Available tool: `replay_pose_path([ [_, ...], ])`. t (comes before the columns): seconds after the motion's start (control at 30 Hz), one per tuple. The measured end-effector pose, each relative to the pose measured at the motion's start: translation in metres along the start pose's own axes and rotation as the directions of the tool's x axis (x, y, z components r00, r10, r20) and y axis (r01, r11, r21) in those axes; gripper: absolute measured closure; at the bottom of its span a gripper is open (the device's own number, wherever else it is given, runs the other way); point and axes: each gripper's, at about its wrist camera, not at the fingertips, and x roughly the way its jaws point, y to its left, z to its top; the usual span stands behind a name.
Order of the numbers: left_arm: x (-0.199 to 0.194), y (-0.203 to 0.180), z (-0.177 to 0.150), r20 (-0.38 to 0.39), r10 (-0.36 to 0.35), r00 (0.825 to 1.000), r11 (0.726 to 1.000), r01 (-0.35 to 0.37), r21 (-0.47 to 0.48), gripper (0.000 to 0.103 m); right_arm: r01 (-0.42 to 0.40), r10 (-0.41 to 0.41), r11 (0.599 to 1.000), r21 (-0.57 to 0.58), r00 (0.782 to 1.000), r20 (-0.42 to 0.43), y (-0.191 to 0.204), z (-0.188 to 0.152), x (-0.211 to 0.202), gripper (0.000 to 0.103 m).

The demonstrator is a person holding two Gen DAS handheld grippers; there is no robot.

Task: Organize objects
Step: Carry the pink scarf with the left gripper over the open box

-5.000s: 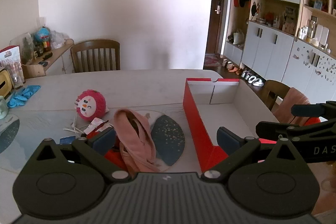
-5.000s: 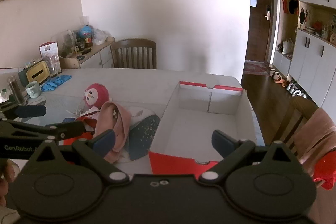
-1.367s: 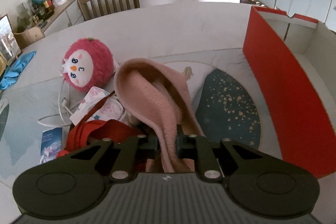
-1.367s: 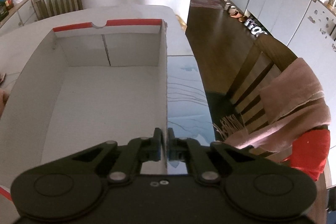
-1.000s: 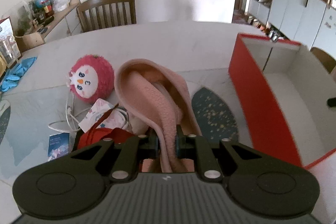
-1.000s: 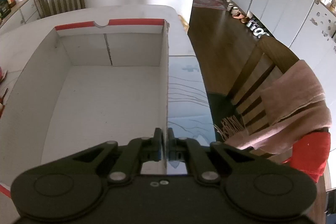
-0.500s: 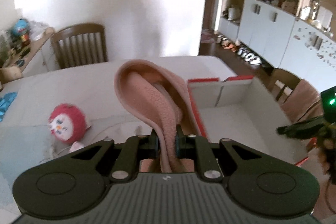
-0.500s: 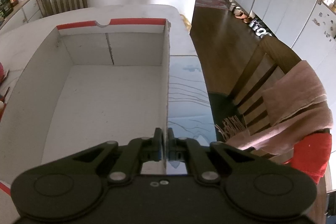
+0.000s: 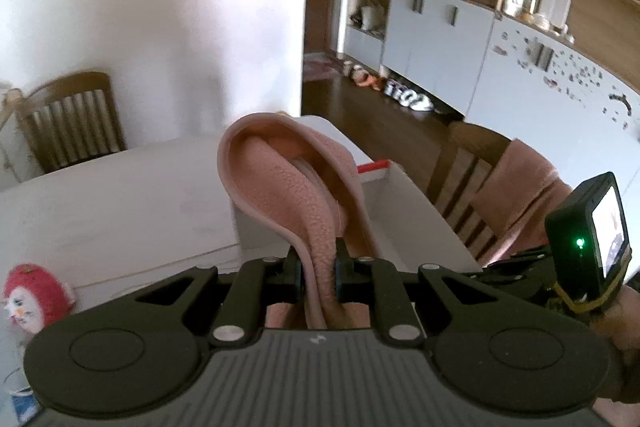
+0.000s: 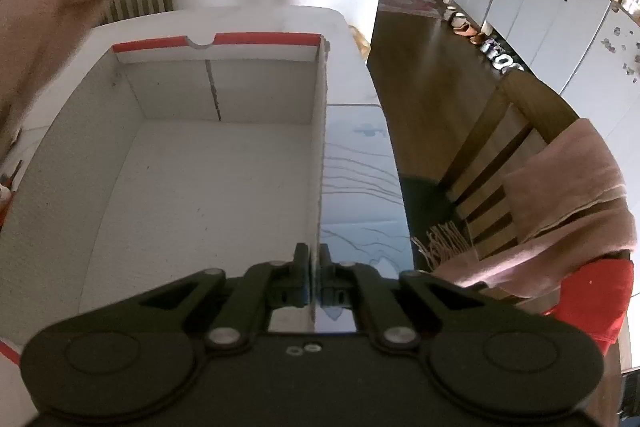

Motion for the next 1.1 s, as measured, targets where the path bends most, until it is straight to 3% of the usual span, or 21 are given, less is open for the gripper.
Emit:
replay_pose_path([
  [0.57, 0.080, -0.030, -0.002, -0.159, -0.034, 0.987, 0.995, 0.048, 0.087, 0.090, -0.007, 0.001, 0.992, -0.128, 0.999, -0.042, 0.008, 0.005, 0.003, 0.099],
  [1.1, 0.137, -0.030, -0.032, -0.360, -0.005, 0.933, 0.994, 0.043, 0.097, 0.090, -0.026, -0.006, 0.957, -0.290, 0.994, -0.109, 0.015, 0.013, 0.007, 0.097],
])
